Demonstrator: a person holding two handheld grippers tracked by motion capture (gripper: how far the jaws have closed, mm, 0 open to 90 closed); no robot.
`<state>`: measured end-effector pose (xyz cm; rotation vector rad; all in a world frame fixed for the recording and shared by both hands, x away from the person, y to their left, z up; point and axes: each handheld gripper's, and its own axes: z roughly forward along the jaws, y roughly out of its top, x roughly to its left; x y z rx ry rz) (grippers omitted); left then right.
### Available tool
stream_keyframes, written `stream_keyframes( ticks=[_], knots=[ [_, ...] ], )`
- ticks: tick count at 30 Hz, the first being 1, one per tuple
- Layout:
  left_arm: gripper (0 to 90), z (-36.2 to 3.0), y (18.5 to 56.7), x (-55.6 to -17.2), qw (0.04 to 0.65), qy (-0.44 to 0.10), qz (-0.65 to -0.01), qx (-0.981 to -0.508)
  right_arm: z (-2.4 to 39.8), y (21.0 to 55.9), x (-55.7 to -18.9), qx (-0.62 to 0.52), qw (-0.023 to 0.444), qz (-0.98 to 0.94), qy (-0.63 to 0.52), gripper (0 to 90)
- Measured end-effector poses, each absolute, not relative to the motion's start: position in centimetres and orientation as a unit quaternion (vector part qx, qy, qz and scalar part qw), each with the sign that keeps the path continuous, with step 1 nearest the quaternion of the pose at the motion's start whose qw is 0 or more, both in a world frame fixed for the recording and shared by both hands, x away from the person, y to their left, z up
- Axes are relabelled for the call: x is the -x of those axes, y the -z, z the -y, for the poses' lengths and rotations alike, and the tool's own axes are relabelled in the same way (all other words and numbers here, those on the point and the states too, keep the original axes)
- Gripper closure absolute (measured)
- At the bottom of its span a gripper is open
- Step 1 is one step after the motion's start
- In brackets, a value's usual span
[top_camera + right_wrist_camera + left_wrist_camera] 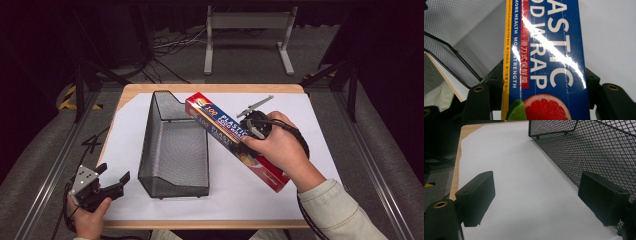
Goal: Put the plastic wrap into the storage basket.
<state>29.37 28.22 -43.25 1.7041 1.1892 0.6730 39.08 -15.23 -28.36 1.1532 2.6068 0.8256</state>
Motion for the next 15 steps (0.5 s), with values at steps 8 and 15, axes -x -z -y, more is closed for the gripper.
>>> stream_keyframes(
  ticks=[8,15],
  knots=[
    [14.9,-28.2,43.2,-29.4,0.461,-0.274,-0.482,-0.693,12.9,28.4,-39.0,-0.382,0.080,-0.879,-0.273,39.5],
    [14.9,-28.2,43.2,-29.5,0.462,-0.273,-0.482,-0.693,11.0,28.3,-38.9,-0.382,0.075,-0.878,-0.279,39.4]
  ],
)
